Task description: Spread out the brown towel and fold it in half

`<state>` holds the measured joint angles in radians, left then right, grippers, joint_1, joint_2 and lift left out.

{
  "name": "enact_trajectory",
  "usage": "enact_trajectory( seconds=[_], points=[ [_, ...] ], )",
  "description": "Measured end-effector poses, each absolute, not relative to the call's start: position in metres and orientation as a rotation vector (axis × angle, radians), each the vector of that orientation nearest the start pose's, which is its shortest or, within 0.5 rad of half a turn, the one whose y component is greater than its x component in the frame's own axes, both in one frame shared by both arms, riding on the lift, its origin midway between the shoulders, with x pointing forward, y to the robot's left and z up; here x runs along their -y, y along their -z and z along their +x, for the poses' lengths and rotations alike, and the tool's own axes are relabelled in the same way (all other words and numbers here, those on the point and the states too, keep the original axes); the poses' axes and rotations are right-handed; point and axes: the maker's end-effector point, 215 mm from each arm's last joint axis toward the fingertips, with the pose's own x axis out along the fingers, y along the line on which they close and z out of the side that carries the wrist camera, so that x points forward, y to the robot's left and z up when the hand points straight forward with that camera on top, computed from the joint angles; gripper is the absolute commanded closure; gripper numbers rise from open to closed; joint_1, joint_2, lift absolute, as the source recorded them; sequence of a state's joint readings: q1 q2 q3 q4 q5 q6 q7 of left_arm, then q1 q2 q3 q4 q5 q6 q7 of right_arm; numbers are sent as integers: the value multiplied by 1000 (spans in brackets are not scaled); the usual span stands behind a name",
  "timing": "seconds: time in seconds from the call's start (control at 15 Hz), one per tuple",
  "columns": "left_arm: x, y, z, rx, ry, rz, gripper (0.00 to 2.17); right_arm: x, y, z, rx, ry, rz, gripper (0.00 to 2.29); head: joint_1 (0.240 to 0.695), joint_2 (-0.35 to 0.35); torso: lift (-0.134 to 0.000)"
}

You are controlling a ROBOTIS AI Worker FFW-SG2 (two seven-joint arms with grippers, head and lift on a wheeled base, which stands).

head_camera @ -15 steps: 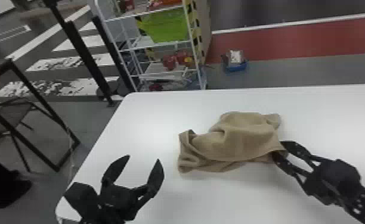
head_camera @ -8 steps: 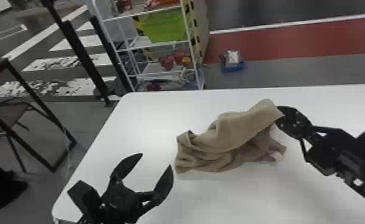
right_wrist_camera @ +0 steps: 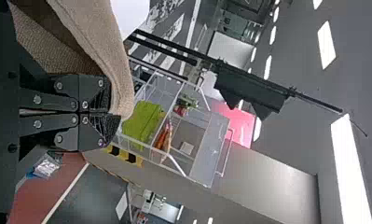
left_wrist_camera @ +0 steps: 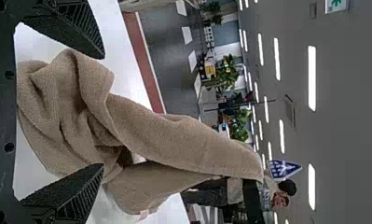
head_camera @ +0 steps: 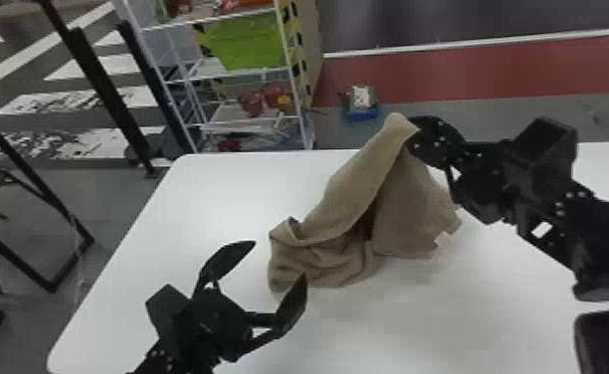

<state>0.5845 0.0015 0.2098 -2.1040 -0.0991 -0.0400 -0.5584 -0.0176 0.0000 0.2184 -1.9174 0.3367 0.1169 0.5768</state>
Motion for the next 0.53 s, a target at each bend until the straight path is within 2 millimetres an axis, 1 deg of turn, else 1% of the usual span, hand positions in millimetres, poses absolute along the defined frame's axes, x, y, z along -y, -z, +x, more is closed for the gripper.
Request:
enact_trajectory(
  seconds=[0.13, 0.27, 0.4, 0.53],
  points=[
    [-207, 346, 406, -73, 411, 209, 63, -4, 212, 535, 165, -711, -398, 2013, 695, 247, -134],
    [-191, 346, 411, -68, 435, 214, 70, -19, 211, 529, 165, -731, -418, 2013, 695, 245, -134],
    [-174, 350, 416, -68, 456, 211, 76, -30, 209, 523, 170, -746, -439, 2013, 695, 240, -134],
    [-158, 358, 417, -79, 481, 220, 76, -34, 201, 523, 176, -744, -455, 2013, 695, 230, -134]
  ],
)
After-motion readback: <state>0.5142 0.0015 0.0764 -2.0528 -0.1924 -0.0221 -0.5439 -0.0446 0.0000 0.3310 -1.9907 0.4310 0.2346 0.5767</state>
